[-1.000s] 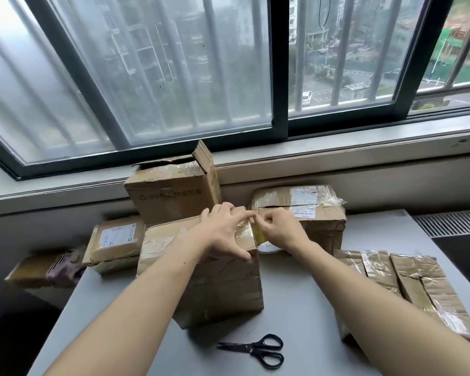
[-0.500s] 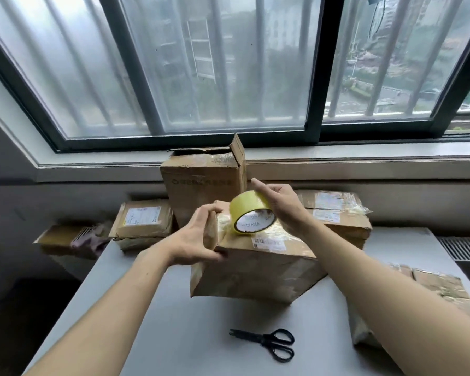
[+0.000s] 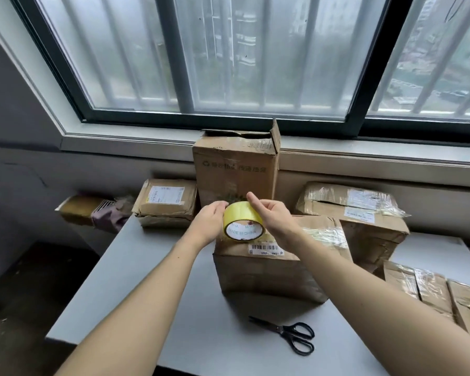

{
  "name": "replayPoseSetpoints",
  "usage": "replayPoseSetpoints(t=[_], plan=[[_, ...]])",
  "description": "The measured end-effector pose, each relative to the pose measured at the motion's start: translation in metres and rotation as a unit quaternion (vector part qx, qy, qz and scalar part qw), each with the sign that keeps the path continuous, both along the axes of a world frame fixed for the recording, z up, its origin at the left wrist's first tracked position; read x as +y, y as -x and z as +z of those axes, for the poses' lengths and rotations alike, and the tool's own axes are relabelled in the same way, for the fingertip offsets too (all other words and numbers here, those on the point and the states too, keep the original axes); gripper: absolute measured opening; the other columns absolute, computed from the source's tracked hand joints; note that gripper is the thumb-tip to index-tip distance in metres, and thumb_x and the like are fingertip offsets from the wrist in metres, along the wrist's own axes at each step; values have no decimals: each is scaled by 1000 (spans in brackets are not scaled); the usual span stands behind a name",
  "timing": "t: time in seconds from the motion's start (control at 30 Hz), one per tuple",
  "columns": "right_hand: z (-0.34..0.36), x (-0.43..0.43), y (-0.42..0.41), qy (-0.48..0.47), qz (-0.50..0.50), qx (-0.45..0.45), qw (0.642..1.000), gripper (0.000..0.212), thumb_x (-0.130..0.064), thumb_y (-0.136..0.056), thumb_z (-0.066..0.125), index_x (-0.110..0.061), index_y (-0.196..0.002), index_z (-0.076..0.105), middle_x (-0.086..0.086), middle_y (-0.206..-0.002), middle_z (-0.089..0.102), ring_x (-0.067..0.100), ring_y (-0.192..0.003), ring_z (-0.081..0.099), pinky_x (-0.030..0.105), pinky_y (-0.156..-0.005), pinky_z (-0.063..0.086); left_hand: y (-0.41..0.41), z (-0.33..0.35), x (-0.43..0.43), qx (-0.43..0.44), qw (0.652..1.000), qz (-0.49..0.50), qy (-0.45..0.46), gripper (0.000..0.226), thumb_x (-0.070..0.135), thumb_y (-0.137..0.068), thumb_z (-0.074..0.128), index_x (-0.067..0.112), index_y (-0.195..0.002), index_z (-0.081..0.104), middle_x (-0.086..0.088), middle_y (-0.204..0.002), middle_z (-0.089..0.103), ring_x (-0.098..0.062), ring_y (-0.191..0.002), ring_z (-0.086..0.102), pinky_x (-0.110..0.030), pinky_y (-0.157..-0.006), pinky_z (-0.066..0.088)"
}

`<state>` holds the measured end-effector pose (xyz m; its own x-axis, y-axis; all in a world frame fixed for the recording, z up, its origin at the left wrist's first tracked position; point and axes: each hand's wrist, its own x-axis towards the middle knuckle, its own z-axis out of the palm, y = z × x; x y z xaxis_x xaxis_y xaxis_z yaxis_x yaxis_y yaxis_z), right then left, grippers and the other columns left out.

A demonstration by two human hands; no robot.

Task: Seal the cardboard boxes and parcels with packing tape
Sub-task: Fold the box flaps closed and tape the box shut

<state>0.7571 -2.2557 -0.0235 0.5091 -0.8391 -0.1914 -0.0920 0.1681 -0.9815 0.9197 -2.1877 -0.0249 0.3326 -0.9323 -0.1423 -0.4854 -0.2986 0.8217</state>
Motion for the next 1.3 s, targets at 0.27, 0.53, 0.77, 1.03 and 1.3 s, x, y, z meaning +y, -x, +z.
replayPoseSetpoints(t=[0.27, 0.53, 0.77, 1.03, 1.3], plan=[[-12, -7, -4, -18, -22, -17, 999, 85, -72, -70, 75, 9, -91, 64, 17, -81, 57, 29, -74, 57, 40, -73, 43, 2, -46, -30, 44, 994, 105, 2, 35, 37, -104, 44, 10, -93, 63, -3, -86, 65, -21, -83, 56, -35, -71, 42], [28, -17, -2, 239, 12, 160, 958, 63, -44, -95, 63, -15, -48, 33, -3, -45, 26, 12, -44, 23, 24, -44, 23, -5, -54, -31, -65, 993, 93, -13, 38, 49, -101, 39, 18, -91, 59, -8, -99, 66, -30, -95, 57, -37, -77, 43], [37, -31, 63, 280, 51, 294, 913, 56, -42, -94, 61, -16, -48, 42, -11, -41, 40, 7, -39, 35, 21, -44, 33, 8, -46, -35, -217, 972, 67, -53, 47, 49, -106, 25, 16, -111, 58, -10, -112, 66, -33, -106, 59, -40, -84, 44], [15, -31, 74, 180, 1, 163, 970, 52, -51, -88, 70, -13, -60, 48, 1, -55, 34, 13, -50, 30, 23, -46, 25, 36, -23, -61, -348, 936, -37, 16, 47, 41, -107, 25, 12, -102, 62, -9, -107, 68, -33, -105, 60, -45, -92, 42], [-9, -23, 72, -26, -85, 12, 996, 53, -56, -86, 70, -19, -56, 46, 5, -58, 47, 16, -52, 49, 26, -51, 36, 58, -42, -67, -458, 885, -72, -39, 58, 52, -104, 18, 20, -91, 65, -4, -95, 72, -35, -95, 63, -41, -80, 46]])
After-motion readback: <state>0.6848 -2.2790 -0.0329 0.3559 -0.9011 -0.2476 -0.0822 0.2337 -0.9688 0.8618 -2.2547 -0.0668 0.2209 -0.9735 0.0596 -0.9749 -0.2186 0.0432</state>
